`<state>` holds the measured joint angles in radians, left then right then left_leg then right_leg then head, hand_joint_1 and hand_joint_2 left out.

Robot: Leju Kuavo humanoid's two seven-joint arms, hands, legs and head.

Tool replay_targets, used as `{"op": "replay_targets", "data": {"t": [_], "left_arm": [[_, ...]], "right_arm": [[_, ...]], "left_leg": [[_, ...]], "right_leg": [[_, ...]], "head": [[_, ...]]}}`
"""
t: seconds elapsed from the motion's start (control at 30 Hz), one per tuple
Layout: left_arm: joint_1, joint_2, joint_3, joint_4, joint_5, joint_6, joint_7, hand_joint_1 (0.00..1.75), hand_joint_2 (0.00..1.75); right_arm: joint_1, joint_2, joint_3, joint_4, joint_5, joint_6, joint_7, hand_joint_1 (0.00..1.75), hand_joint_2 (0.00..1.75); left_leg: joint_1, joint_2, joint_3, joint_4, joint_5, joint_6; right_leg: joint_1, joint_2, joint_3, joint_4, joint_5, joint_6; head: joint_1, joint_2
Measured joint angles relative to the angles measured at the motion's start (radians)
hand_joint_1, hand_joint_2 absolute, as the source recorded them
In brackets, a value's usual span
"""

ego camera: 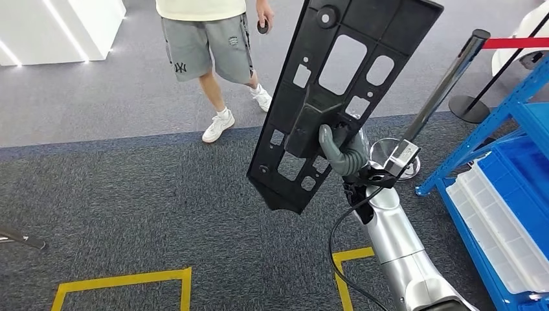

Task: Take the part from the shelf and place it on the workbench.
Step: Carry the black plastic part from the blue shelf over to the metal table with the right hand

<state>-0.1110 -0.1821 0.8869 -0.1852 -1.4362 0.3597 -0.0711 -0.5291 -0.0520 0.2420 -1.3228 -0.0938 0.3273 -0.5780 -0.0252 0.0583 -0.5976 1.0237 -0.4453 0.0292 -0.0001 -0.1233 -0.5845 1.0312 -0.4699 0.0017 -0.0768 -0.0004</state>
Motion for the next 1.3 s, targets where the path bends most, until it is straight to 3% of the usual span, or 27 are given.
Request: {"op": "replay_targets", "data": {"t": [0.03, 0.1, 0.17, 0.23, 0.27, 0.3, 0.37, 0.4, 0.47, 0.53, 0.6, 0.67, 0.7, 0.73, 0.77, 0.8, 0.83, 0.9, 0.97, 1.03, 1.1, 1.17, 1.23, 1.27, 1.3], "left_arm": [[-0.002, 0.003, 0.0, -0.001, 0.004, -0.001, -0.008, 0.0, 1.75], [-0.008, 0.008, 0.0, -0.003, 0.007, -0.001, -0.023, 0.0, 1.75], [-0.02, 0.01, 0.0, -0.005, 0.006, 0.003, -0.034, 0.0, 1.75], [-0.031, 0.011, 0.0, -0.005, 0.012, 0.007, -0.022, 0.0, 1.75], [-0.033, 0.012, 0.001, -0.005, 0.019, 0.005, -0.007, 0.0, 1.75], [-0.034, 0.014, 0.003, -0.006, 0.026, 0.0, 0.009, 0.0, 1.75], [-0.03, 0.022, 0.007, -0.006, 0.029, -0.014, 0.036, 0.0, 1.75], [-0.028, 0.028, 0.008, -0.006, 0.023, -0.02, 0.047, 0.0, 1.75], [-0.018, 0.043, 0.008, -0.007, 0.009, -0.029, 0.071, 0.0, 1.75], [0.0, 0.061, 0.009, -0.007, 0.002, -0.035, 0.093, 0.0, 1.75], [0.017, 0.077, 0.009, -0.007, 0.001, -0.046, 0.112, 0.0, 1.75], [0.024, 0.086, 0.009, -0.007, -0.006, -0.061, 0.131, 0.0, 1.75], [0.024, 0.089, 0.009, -0.007, -0.01, -0.068, 0.137, 0.0, 1.75], [0.025, 0.092, 0.009, -0.007, -0.013, -0.074, 0.138, 0.0, 1.75], [0.026, 0.093, 0.009, -0.007, -0.014, -0.075, 0.131, 0.0, 1.75], [0.026, 0.094, 0.009, -0.007, -0.014, -0.074, 0.121, 0.0, 1.75], [0.022, 0.095, 0.009, -0.007, -0.013, -0.069, 0.108, 0.0, 1.75], [0.005, 0.095, 0.008, -0.007, -0.012, -0.06, 0.083, 0.0, 1.75], [-0.021, 0.093, 0.005, -0.007, -0.018, -0.054, 0.061, 0.0, 1.75], [-0.043, 0.09, 0.0, -0.007, -0.025, -0.048, 0.041, 0.0, 1.75], [-0.064, 0.083, -0.006, -0.008, -0.025, -0.041, 0.027, 0.0, 1.75], [-0.086, 0.073, -0.012, -0.008, -0.021, -0.035, 0.015, 0.0, 1.75], [-0.099, 0.065, -0.015, -0.009, -0.015, -0.029, 0.009, 0.0, 1.75], [-0.1, 0.062, -0.015, -0.009, -0.011, -0.026, 0.009, 0.0, 1.75], [-0.099, 0.06, -0.015, -0.009, -0.006, -0.024, 0.01, 0.0, 1.75]], "right_arm": [[0.001, 0.003, 0.0, -0.006, 0.0, 0.002, 0.001, 1.75, 1.75], [0.001, 0.009, -0.001, -0.022, 0.001, 0.003, 0.005, 1.75, 1.75], [0.003, 0.01, -0.003, -0.038, 0.007, -0.005, 0.014, 1.75, 1.75], [0.017, 0.011, -0.01, -0.059, 0.019, -0.023, 0.022, 1.75, 1.75], [0.026, 0.012, -0.014, -0.074, 0.024, -0.032, 0.024, 1.75, 1.75], [0.037, 0.014, -0.019, -0.093, 0.028, -0.037, 0.024, 1.75, 1.75], [0.055, 0.019, -0.026, -0.13, 0.039, -0.046, 0.024, 1.75, 1.75], [0.065, 0.023, -0.029, -0.147, 0.048, -0.051, 0.024, 1.75, 1.75], [0.094, 0.034, -0.034, -0.177, 0.067, -0.063, 0.022, 1.75, 1.75], [0.122, 0.046, -0.04, -0.205, 0.078, -0.071, 0.02, 1.75, 1.75], [0.14, 0.058, -0.047, -0.231, 0.079, -0.073, 0.017, 1.75, 1.75], [0.156, 0.066, -0.055, -0.254, 0.081, -0.072, 0.015, 1.75, 1.75], [0.164, 0.068, -0.058, -0.262, 0.083, -0.07, 0.015, 1.75, 1.75], [0.171, 0.069, -0.061, -0.267, 0.087, -0.068, 0.015, 1.75, 1.75], [0.176, 0.07, -0.063, -0.269, 0.09, -0.066, 0.014, 1.75, 1.75], [0.179, 0.072, -0.065, -0.271, 0.092, -0.065, 0.014, 1.75, 1.75], [0.179, 0.074, -0.066, -0.271, 0.095, -0.064, 0.013, 1.75, 1.75], [0.172, 0.076, -0.068, -0.271, 0.098, -0.059, 0.009, 1.75, 1.75], [0.156, 0.078, -0.068, -0.268, 0.103, -0.05, 0.007, 1.75, 1.75], [0.136, 0.084, -0.066, -0.265, 0.109, -0.041, 0.009, 1.75, 1.75], [0.116, 0.089, -0.064, -0.262, 0.115, -0.036, 0.018, 1.75, 1.75], [0.101, 0.091, -0.062, -0.26, 0.123, -0.032, 0.027, 1.75, 1.75], [0.096, 0.09, -0.059, -0.256, 0.131, -0.03, 0.037, 1.75, 1.75], [0.096, 0.09, -0.057, -0.254, 0.134, -0.029, 0.042, 1.75, 1.75], [0.094, 0.089, -0.054, -0.252, 0.136, -0.029, 0.045, 1.75, 1.75]], "left_leg": [[0.003, -0.012, 0.003, -0.007, 0.005, 0.004], [0.01, -0.033, 0.012, -0.022, 0.014, 0.014], [0.013, -0.056, 0.014, -0.026, 0.017, 0.02], [0.013, -0.086, 0.014, -0.023, 0.018, 0.021], [0.014, -0.101, 0.014, -0.021, 0.017, 0.02], [0.015, -0.116, 0.015, -0.017, 0.015, 0.017], [0.016, -0.14, 0.012, -0.004, 0.007, 0.007], [0.017, -0.15, 0.008, 0.002, 0.003, 0.002], [0.02, -0.167, 0.0, 0.008, 0.0, -0.01], [0.024, -0.172, -0.005, 0.009, -0.001, -0.023], [0.023, -0.132, -0.024, 0.048, -0.027, -0.034], [0.025, -0.086, -0.079, 0.161, -0.082, -0.042], [0.027, -0.077, -0.113, 0.225, -0.106, -0.045], [0.029, -0.073, -0.138, 0.269, -0.117, -0.047], [0.029, -0.07, -0.145, 0.28, -0.109, -0.048], [0.029, -0.066, -0.132, 0.249, -0.084, -0.046], [0.028, -0.056, -0.1, 0.185, -0.047, -0.042], [0.019, -0.016, -0.034, 0.053, 0.001, -0.027], [0.008, 0.003, -0.014, 0.004, 0.006, -0.014], [0.009, -0.018, -0.013, -0.005, 0.013, -0.004], [0.015, -0.039, -0.003, -0.021, 0.024, 0.005], [0.018, -0.06, 0.003, -0.029, 0.032, 0.011], [0.018, -0.085, 0.001, -0.028, 0.034, 0.014], [0.019, -0.098, 0.001, -0.026, 0.033, 0.013], [0.019, -0.112, 0.001, -0.023, 0.033, 0.012]], "right_leg": [[-0.001, 0.0, 0.002, 0.002, -0.003, 0.004], [-0.004, 0.045, -0.015, 0.048, -0.034, 0.011], [-0.008, 0.101, -0.075, 0.168, -0.089, 0.014], [-0.011, 0.116, -0.129, 0.265, -0.11, 0.017], [-0.013, 0.117, -0.135, 0.265, -0.095, 0.018], [-0.015, 0.121, -0.121, 0.226, -0.062, 0.019], [-0.021, 0.152, -0.066, 0.099, 0.003, 0.02], [-0.024, 0.17, -0.045, 0.051, 0.019, 0.019], [-0.022, 0.186, -0.031, 0.018, 0.017, 0.015], [-0.019, 0.168, -0.028, 0.012, 0.018, 0.002], [-0.02, 0.149, -0.023, 0.006, 0.018, -0.011], [-0.017, 0.125, -0.021, 0.004, 0.015, -0.019], [-0.015, 0.112, -0.021, 0.004, 0.013, -0.021], [-0.013, 0.098, -0.02, 0.005, 0.012, -0.022], [-0.012, 0.086, -0.019, 0.005, 0.01, -0.023], [-0.011, 0.075, -0.017, 0.005, 0.008, -0.022], [-0.01, 0.064, -0.014, 0.005, 0.006, -0.021], [-0.007, 0.042, -0.007, 0.004, 0.002, -0.016], [-0.005, 0.024, -0.004, 0.002, 0.001, -0.008], [-0.004, 0.011, 0.0, 0.0, 0.001, 0.002], [-0.007, 0.046, -0.005, 0.025, -0.018, 0.012], [-0.011, 0.101, -0.05, 0.125, -0.072, 0.017], [-0.012, 0.118, -0.116, 0.252, -0.119, 0.019], [-0.013, 0.12, -0.134, 0.28, -0.117, 0.02], [-0.014, 0.121, -0.136, 0.27, -0.097, 0.021]], "head": [[0.0, 0.0], [0.0, 0.0], [0.0, 0.0], [0.0, 0.0], [0.0, 0.0], [0.0, 0.0], [0.0, 0.0], [0.0, 0.0], [0.0, 0.0], [0.0, 0.0], [0.0, 0.0], [0.0, 0.0], [0.0, 0.0], [0.0, 0.0], [0.0, 0.0], [0.0, 0.0], [0.0, 0.0], [0.0, 0.0], [0.0, 0.0], [0.0, 0.0], [0.0, 0.0], [0.0, 0.0], [0.0, 0.0], [0.0, 0.0], [0.0, 0.0]]}}
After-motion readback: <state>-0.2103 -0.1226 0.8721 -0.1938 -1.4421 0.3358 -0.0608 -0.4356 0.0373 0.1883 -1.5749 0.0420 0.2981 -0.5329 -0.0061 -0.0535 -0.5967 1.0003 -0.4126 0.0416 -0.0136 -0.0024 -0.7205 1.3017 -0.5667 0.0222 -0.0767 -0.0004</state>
